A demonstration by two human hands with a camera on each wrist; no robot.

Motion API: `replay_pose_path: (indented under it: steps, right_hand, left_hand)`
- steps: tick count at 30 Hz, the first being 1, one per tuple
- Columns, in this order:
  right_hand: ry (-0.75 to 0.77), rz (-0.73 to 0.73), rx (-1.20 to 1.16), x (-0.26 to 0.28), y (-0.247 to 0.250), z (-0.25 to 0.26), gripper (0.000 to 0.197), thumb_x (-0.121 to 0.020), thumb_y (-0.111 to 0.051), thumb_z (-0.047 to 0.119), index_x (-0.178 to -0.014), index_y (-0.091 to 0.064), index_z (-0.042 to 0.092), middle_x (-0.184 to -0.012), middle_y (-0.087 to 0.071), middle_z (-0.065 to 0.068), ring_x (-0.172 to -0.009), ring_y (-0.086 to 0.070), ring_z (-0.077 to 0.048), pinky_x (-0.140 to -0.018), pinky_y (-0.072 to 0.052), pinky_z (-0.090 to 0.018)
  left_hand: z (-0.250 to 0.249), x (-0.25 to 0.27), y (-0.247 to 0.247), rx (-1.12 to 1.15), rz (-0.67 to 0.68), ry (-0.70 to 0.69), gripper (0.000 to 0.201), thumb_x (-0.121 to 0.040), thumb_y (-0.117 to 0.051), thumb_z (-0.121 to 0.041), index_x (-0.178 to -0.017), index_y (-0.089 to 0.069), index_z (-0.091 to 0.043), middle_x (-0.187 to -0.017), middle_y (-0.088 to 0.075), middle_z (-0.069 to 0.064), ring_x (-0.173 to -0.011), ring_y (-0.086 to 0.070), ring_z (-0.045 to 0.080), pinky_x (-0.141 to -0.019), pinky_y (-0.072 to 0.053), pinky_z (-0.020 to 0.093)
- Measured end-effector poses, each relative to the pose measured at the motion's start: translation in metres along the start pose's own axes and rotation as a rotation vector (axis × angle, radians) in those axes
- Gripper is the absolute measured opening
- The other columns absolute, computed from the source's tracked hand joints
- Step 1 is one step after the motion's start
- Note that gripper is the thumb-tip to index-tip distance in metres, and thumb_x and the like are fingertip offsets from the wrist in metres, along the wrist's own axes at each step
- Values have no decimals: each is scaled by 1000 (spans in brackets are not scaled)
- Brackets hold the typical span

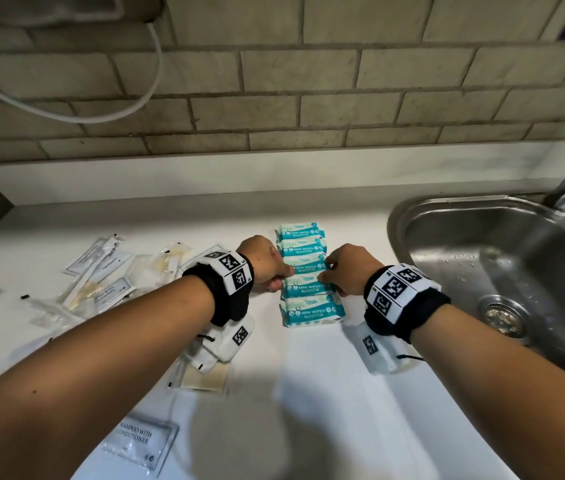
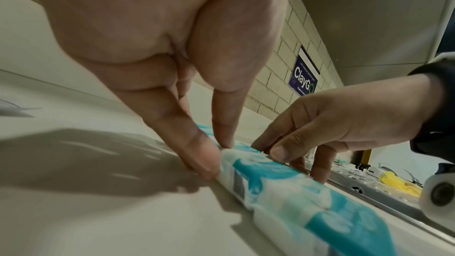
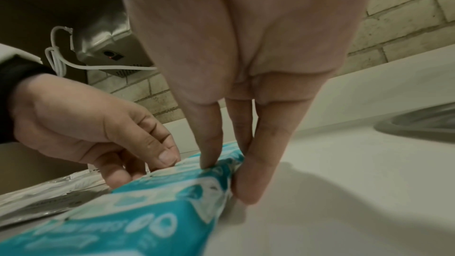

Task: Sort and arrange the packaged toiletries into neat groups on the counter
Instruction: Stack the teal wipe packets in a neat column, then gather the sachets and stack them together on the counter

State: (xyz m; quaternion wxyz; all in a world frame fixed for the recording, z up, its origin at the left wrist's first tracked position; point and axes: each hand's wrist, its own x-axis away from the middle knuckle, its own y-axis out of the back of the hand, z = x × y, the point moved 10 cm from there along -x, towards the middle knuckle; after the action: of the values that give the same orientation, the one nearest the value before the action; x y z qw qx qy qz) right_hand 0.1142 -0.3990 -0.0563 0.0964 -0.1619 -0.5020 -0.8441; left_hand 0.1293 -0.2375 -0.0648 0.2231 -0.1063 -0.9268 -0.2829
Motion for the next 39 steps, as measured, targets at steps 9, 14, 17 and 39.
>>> replay_pose_path:
  steps: [9, 14, 17, 39]
  right_hand:
    - [-2, -5, 50, 3, 3, 2, 33, -92, -63, 28, -117, -64, 6, -107, -69, -9, -87, -64, -19, -80, -54, -27]
    - [140, -48, 99, 20, 5, 14, 69, -73, -78, 45, -130, -51, 17, -119, -48, -2, -98, -56, -17, -85, -51, -29]
    - [346, -4, 190, 37, -4, 39, 61, -61, -86, 42, -111, -58, 20, -106, -51, 1, -93, -54, -17, -83, -51, -31]
    - [330, 180, 291, 33, -32, 47, 41, -64, -86, 25, -95, -60, 21, -94, -64, 4, -89, -61, -17, -80, -53, -30]
  left_hand:
    - [-3, -4, 0, -3, -1, -25, 17, -83, -75, -13, -83, -59, -8, -66, -70, 8, -48, -62, 16, -61, -58, 28]
    - [2, -2, -3, -89, 38, -53, 23, -78, -79, -22, -79, -58, -11, -75, -74, 16, -55, -62, 22, -63, -57, 30]
    - [0, -3, 1, -124, -17, -100, 31, -76, -81, -19, -81, -50, -15, -64, -69, 9, -46, -58, 19, -54, -52, 28]
    - [-6, 6, 7, -332, 27, -288, 30, -75, -81, -28, -98, -64, -18, -91, -70, -2, -74, -62, 11, -68, -51, 25]
